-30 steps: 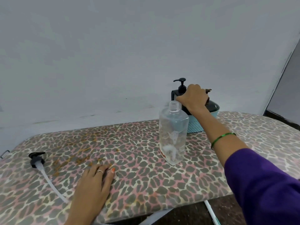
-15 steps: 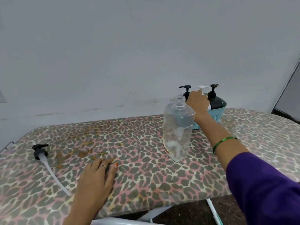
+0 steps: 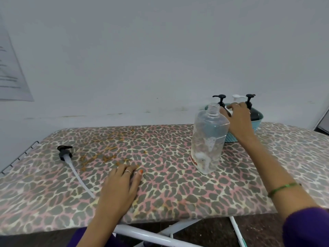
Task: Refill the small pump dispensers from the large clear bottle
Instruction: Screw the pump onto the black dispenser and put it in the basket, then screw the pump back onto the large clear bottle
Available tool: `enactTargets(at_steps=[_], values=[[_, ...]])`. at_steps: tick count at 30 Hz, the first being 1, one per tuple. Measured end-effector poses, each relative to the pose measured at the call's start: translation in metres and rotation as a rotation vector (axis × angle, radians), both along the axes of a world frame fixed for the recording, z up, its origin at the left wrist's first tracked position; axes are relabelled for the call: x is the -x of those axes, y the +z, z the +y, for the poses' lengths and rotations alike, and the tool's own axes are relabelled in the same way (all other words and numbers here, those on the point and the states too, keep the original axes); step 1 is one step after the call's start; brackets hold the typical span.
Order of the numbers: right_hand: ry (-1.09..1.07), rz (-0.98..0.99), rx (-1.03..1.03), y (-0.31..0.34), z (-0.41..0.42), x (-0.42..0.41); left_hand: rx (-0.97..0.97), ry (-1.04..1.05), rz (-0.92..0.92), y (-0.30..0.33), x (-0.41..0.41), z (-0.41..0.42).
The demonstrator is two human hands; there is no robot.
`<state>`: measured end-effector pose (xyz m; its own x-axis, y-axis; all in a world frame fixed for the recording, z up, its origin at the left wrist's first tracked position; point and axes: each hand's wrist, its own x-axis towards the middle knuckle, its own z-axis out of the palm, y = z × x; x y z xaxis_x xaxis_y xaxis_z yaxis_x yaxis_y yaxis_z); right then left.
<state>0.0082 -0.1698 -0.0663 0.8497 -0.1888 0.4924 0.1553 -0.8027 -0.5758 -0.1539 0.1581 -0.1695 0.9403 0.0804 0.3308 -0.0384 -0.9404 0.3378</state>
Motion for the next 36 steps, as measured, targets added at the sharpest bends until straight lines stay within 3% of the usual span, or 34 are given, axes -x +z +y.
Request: enactTargets(at_steps=[3, 7, 14, 22, 25, 29, 34, 36], values=[[0.072, -0.129, -0.288, -0.002, -0.003, 0.041, -0.007, 0.003, -0.003, -0.002, 0.000, 0.000], [0.211, -0.058, -0.613, -0.013, 0.008, 0.096, -0.002, 0.006, -0.020, -0.003, 0.000, 0.001], [0.249, 0.128, -0.517, -0.045, 0.050, 0.124, 0.006, -0.002, -0.049, -0.003, 0.002, 0.000], [-0.010, -0.411, -0.595, -0.025, 0.095, 0.157, 0.031, -0.018, -0.040, 0.004, 0.009, -0.003], [0.119, -0.572, -0.557, -0.006, 0.126, 0.167, 0.070, -0.044, -0.095, 0.002, 0.011, 0.001], [0.586, -0.284, -0.504, 0.010, 0.197, 0.157, 0.140, -0.057, -0.126, 0.000, 0.011, 0.001], [1.062, 0.351, 0.100, 0.004, 0.294, 0.103, 0.209, -0.068, -0.091, 0.001, 0.009, 0.005], [1.139, 0.438, 0.314, -0.003, 0.324, 0.083, 0.254, -0.091, -0.094, 0.002, 0.008, 0.008]])
